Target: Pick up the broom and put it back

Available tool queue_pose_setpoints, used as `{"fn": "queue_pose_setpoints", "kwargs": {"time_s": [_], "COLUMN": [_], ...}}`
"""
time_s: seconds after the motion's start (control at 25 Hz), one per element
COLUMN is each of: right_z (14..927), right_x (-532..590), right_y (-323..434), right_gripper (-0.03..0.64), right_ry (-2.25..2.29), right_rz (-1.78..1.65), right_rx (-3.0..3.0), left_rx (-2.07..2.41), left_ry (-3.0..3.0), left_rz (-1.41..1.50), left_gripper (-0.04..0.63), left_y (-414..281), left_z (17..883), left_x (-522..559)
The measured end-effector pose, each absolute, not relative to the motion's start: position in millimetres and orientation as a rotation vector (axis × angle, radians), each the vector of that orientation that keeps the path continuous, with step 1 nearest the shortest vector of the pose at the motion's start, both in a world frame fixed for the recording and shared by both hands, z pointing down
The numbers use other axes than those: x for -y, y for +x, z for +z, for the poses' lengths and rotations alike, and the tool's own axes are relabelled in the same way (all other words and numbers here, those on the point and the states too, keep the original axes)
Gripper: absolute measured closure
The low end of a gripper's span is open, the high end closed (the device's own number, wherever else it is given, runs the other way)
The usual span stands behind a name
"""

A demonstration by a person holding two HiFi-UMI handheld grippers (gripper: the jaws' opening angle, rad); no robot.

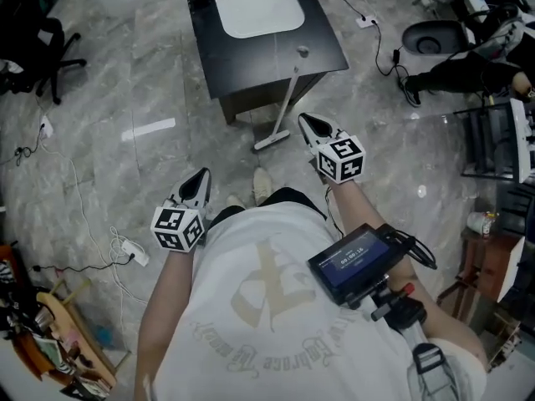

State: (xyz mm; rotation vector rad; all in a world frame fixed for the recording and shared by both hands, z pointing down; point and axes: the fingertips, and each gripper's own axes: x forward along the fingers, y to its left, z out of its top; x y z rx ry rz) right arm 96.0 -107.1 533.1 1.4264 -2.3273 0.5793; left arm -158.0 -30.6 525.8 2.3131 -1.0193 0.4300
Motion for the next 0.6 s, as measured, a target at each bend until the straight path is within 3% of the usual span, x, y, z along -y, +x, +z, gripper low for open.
{"fn": "queue_pose_setpoints", "kwargs": {"time_s": [0.6], "right_z": [477.7], "right_x": [1.5], "right_y": [63.2], "right_gripper": [0.6], "right_ry": [1.452], "right_rz": [0.55], "right_rx": [2.44], "left_rx": [0.741], "left_ry": [2.462], "left_rz": [0.451], "left_gripper": [0.583], "left_y": [-111.5], "left_z": [517.8], "left_x": [4.2]}}
